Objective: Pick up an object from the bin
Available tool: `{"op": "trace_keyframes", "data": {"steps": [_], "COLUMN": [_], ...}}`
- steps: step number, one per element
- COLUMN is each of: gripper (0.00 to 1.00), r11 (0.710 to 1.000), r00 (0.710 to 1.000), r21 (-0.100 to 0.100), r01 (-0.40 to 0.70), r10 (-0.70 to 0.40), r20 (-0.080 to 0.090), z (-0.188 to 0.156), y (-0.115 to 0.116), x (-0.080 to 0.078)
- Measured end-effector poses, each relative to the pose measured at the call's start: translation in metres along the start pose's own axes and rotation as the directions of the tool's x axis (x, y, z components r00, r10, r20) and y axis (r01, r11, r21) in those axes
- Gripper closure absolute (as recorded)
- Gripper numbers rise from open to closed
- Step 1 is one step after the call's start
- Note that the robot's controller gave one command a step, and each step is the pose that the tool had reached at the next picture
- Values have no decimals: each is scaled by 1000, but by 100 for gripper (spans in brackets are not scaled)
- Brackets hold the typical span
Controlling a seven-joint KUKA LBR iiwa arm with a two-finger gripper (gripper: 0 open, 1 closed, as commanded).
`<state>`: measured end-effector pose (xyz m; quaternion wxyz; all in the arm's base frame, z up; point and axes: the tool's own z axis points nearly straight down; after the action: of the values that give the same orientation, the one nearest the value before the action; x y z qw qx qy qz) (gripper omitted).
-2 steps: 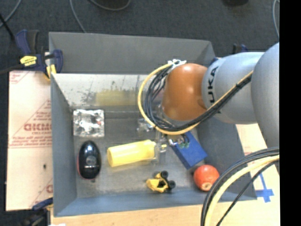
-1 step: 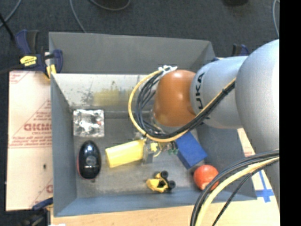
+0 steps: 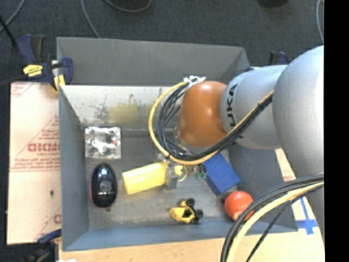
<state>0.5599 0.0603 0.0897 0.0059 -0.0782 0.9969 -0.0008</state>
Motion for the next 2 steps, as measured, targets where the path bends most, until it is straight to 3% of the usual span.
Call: {"op": "trace_keyframes", "data": {"steps": [1, 2], "gripper": [0, 0], "r11": [1000, 1000], "r00": [1000, 1000], "r21": [0, 1], "r01": [-2, -4], "r10": [2, 4], "r20": [-3, 9], "z": [-70, -127], "y": [0, 0], "x": [-6, -13]}}
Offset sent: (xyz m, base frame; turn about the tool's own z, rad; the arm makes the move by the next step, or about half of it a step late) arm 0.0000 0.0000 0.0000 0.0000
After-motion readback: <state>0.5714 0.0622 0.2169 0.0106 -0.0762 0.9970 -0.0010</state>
